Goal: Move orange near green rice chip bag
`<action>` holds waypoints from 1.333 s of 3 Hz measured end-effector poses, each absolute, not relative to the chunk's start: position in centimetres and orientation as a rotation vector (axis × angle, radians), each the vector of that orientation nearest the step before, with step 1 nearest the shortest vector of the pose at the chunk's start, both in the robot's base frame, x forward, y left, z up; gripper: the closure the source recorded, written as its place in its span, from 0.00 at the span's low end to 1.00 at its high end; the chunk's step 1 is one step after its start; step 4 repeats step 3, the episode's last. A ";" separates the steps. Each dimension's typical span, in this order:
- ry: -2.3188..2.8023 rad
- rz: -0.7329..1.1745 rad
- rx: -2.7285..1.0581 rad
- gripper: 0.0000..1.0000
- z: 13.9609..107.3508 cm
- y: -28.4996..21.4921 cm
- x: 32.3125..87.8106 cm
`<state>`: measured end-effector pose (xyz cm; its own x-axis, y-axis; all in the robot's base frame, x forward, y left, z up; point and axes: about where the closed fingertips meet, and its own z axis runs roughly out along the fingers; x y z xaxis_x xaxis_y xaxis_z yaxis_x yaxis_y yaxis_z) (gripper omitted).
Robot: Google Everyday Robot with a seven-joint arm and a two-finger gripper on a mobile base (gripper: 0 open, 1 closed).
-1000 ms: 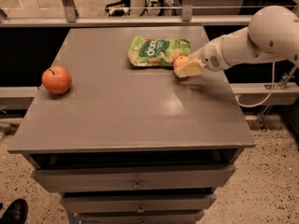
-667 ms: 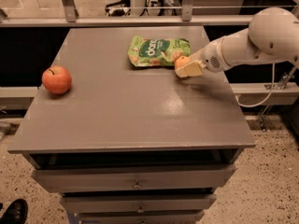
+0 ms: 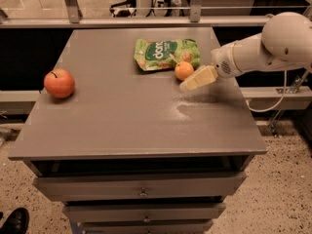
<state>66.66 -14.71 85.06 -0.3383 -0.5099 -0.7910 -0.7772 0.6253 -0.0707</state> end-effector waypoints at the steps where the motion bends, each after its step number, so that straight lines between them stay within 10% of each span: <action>1: 1.950 0.455 -0.999 0.00 86.6 -15.3 64.9; 4: 1.819 0.429 -0.974 0.00 90.0 -21.7 60.3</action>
Offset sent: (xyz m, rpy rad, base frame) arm -0.1031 -0.1158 0.0869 0.1744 -0.2680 0.0519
